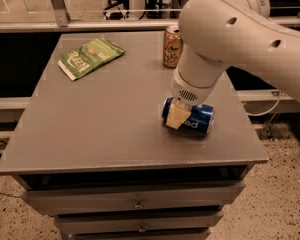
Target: Place pepsi can upright
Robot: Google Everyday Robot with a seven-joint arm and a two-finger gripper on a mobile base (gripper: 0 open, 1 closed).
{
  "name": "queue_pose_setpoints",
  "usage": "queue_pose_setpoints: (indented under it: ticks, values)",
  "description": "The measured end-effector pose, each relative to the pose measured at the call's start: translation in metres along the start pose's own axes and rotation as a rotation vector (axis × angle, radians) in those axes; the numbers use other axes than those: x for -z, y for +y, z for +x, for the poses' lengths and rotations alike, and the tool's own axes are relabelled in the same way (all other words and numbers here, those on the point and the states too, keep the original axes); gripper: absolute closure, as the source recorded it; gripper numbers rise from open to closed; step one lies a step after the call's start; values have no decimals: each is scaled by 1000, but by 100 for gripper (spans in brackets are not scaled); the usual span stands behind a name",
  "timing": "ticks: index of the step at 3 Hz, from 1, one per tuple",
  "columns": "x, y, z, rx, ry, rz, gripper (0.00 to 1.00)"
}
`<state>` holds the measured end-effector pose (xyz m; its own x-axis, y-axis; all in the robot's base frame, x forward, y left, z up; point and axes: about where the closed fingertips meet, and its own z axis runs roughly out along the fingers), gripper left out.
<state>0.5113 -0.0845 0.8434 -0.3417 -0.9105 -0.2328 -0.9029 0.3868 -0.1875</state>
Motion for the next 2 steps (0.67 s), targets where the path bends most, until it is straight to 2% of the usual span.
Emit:
queue_pose_setpoints:
  ticks: [1,2]
  values:
    - [4,-1,-7,2,-44,-12,80]
    - [23,-19,-29,22,-236,-46,100]
